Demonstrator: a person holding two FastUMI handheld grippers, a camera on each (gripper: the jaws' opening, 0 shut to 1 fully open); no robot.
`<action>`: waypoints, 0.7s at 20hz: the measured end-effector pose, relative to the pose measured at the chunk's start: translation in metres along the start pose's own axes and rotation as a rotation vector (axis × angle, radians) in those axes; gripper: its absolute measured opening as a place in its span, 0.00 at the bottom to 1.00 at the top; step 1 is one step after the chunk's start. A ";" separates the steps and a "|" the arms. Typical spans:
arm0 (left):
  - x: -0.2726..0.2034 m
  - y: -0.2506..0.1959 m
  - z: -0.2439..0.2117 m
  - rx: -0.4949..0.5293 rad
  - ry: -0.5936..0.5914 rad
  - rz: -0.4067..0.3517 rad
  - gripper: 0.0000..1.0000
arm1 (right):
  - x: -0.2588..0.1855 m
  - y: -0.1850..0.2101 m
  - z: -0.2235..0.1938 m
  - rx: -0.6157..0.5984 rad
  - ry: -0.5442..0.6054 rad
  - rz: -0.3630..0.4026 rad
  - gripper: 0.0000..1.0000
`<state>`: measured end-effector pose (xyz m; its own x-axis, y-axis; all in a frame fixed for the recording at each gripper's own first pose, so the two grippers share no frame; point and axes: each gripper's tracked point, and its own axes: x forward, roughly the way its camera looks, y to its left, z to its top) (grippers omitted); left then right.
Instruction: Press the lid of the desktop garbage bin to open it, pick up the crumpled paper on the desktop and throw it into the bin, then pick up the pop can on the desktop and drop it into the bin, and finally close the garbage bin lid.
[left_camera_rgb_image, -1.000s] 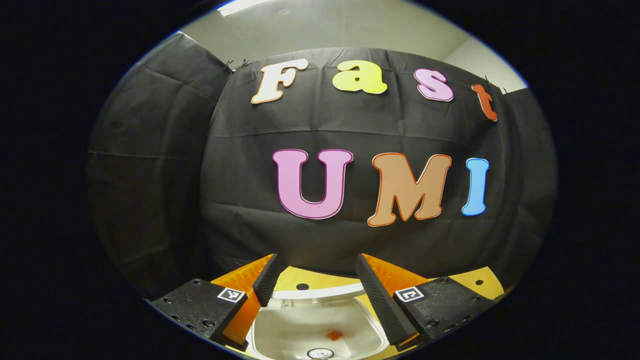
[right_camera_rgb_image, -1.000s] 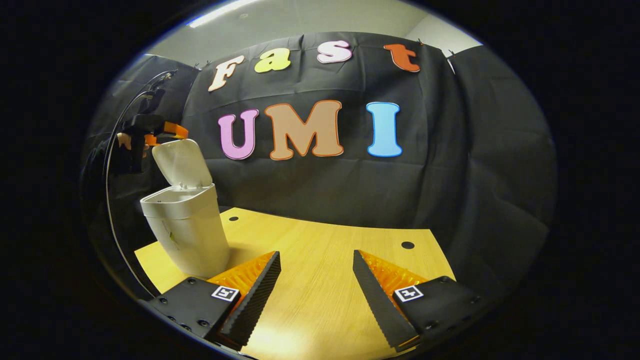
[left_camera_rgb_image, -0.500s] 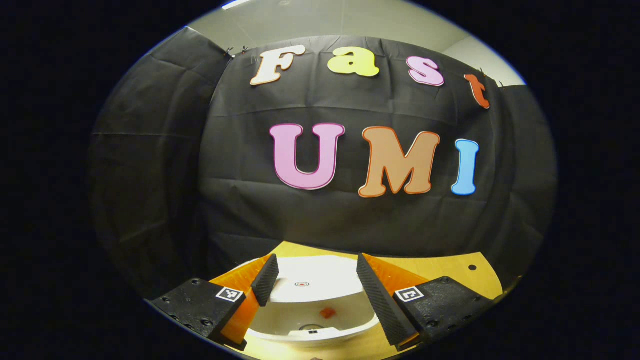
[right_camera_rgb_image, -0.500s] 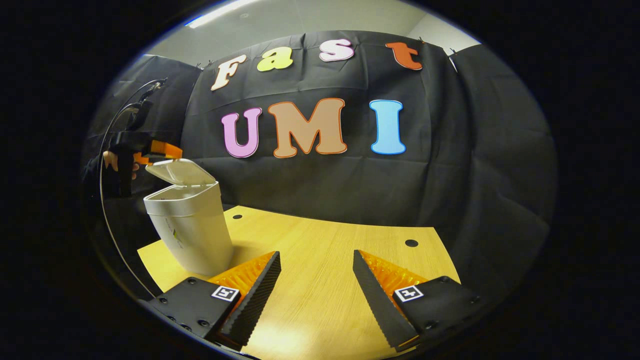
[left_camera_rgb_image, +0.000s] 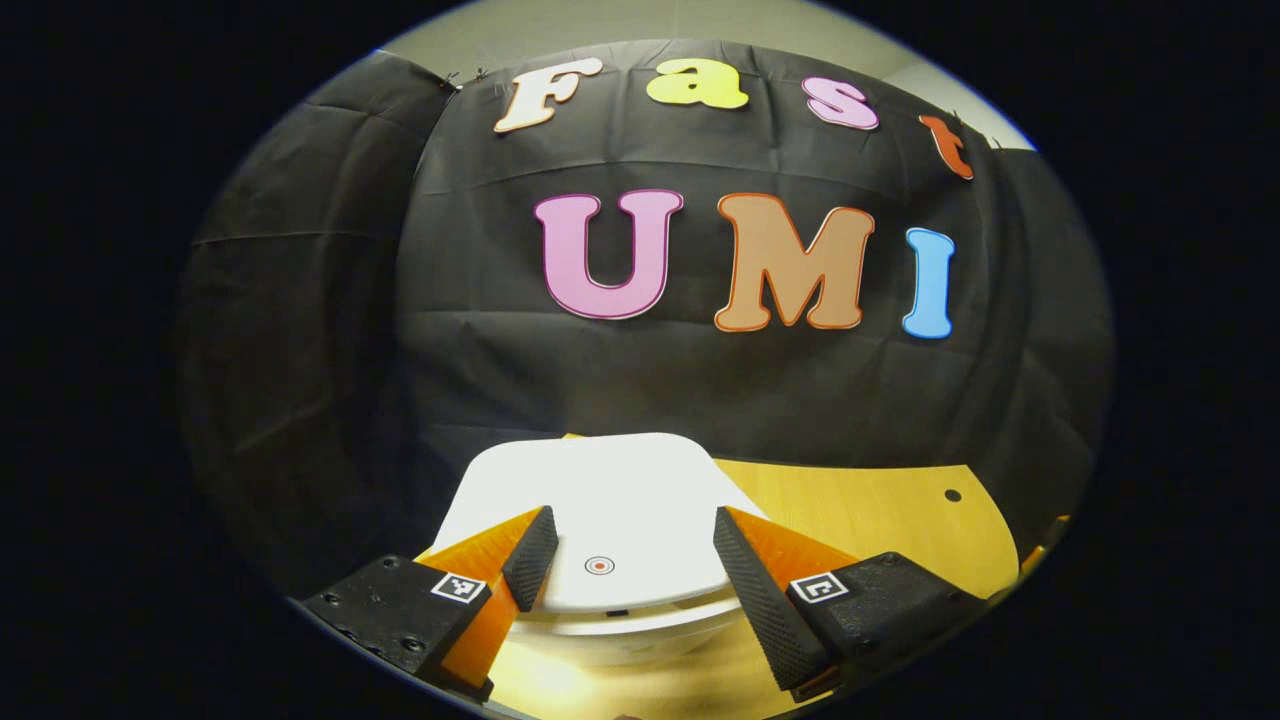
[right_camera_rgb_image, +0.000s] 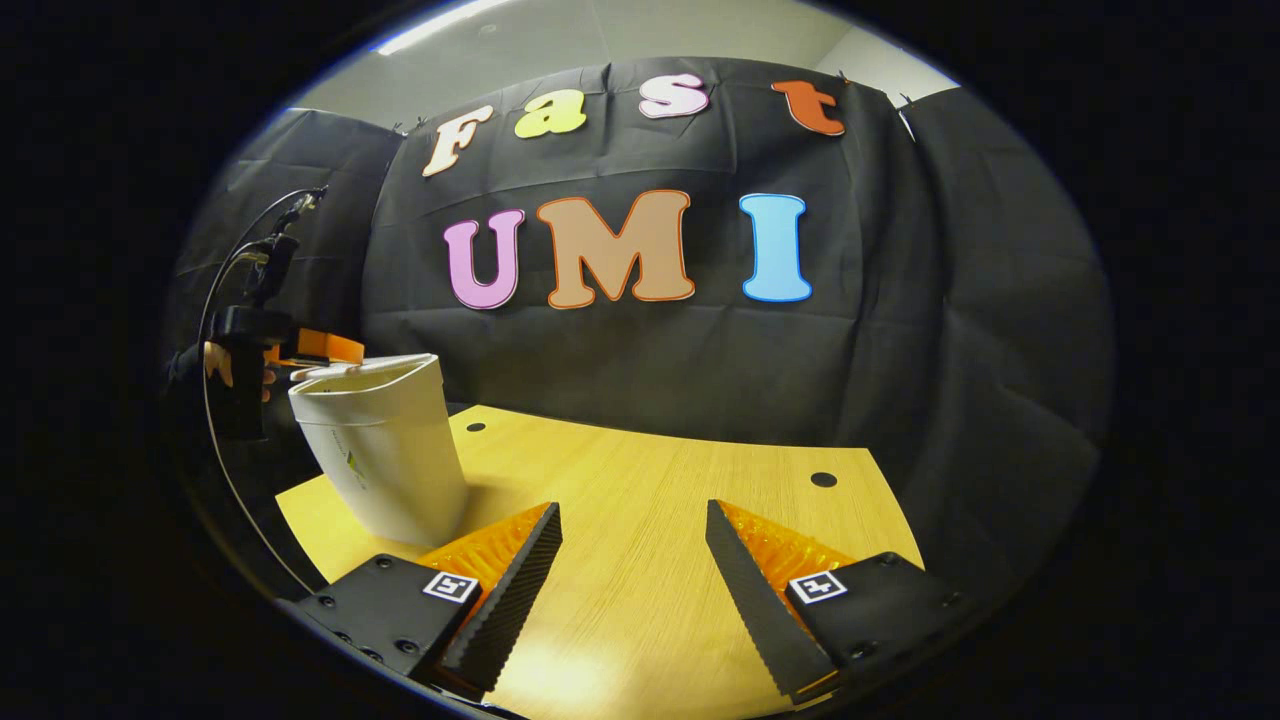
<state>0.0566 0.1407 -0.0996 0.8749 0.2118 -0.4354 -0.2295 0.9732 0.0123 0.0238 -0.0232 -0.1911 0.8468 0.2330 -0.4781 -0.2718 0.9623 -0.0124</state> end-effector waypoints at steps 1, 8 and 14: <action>-0.001 0.000 -0.011 -0.005 0.040 0.004 0.95 | 0.000 0.000 -0.002 0.001 0.003 -0.002 0.97; -0.003 -0.001 -0.003 0.041 -0.113 -0.008 0.95 | -0.013 -0.014 -0.011 0.048 -0.005 0.012 0.97; -0.058 -0.048 0.035 0.027 -0.293 -0.019 0.93 | -0.037 -0.040 0.023 0.065 -0.118 0.043 0.98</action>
<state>0.0317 0.0848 -0.0436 0.9658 0.2060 -0.1573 -0.2034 0.9786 0.0322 0.0140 -0.0672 -0.1527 0.8841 0.2853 -0.3702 -0.2819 0.9573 0.0644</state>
